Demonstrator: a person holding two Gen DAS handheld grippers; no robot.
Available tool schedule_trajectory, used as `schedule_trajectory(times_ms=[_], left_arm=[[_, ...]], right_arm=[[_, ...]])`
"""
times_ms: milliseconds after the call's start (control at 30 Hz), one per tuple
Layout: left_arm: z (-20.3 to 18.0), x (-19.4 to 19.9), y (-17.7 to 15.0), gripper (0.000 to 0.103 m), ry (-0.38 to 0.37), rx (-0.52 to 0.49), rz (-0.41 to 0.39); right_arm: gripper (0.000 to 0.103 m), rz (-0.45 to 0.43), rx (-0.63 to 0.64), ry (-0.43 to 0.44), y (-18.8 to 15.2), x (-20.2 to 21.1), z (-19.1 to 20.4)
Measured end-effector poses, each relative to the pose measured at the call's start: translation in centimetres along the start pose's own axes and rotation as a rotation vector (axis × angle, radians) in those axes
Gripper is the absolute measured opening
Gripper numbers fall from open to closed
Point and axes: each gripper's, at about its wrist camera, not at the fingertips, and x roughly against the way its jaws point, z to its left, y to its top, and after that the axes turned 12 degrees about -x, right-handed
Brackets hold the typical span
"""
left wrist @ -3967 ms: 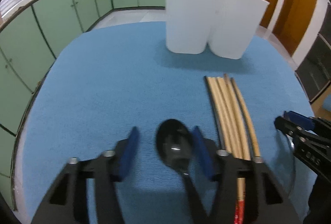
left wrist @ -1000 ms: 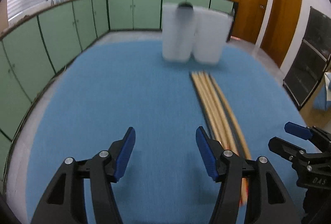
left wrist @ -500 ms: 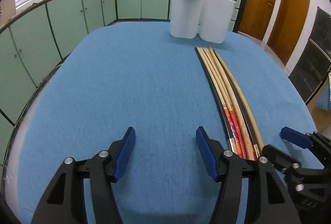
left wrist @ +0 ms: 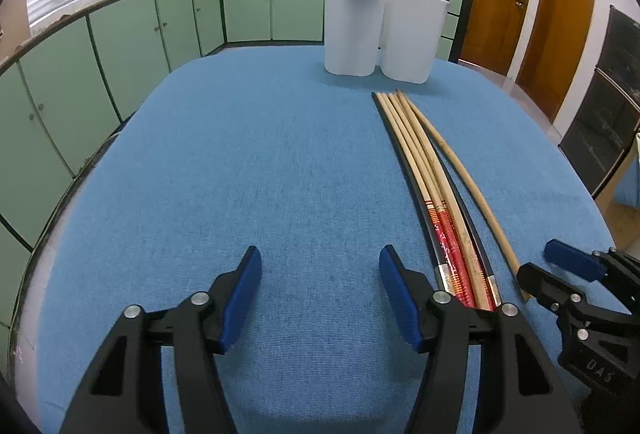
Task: Organize utensils
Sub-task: 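Move both open grippers back over the chopsticks on the mat, then grasp a plain wooden chopstick with the right gripper while the left grasps a black chopstick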
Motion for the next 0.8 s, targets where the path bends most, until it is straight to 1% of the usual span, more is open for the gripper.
schedule_trajectory(times_ms=[67, 133, 167, 300, 433, 533, 800], left_arm=[[-0.1, 0.2, 0.0, 0.061, 0.001, -0.008, -0.004], [-0.1, 0.3, -0.1, 0.061, -0.002, -0.013, -0.009], [-0.2, 0.3, -0.1, 0.061, -0.008, -0.014, -0.011], [-0.4, 0.3, 0.0, 0.061, -0.047, -0.009, -0.020], [-1.3, 0.6, 0.2, 0.061, -0.081, -0.028, -0.042], [-2.1, 0.4, 0.3, 0.061, -0.100, -0.050, -0.040], [-3.0, -0.3, 0.4, 0.062, -0.093, -0.085, -0.003]], right_arm=[[0.018, 0.013, 0.018, 0.035, -0.2, -0.1, 0.6], [0.012, 0.021, 0.037, 0.036, -0.3, -0.3, 1.1], [0.008, 0.019, 0.041, 0.033, -0.4, -0.3, 1.2], [0.007, 0.019, 0.021, 0.038, -0.3, -0.2, 0.8], [0.006, 0.004, -0.008, 0.000, 0.0, 0.0, -0.2], [0.006, -0.001, -0.029, -0.009, 0.1, 0.1, -1.1], [0.006, -0.005, -0.048, -0.015, 0.1, 0.1, -1.7]])
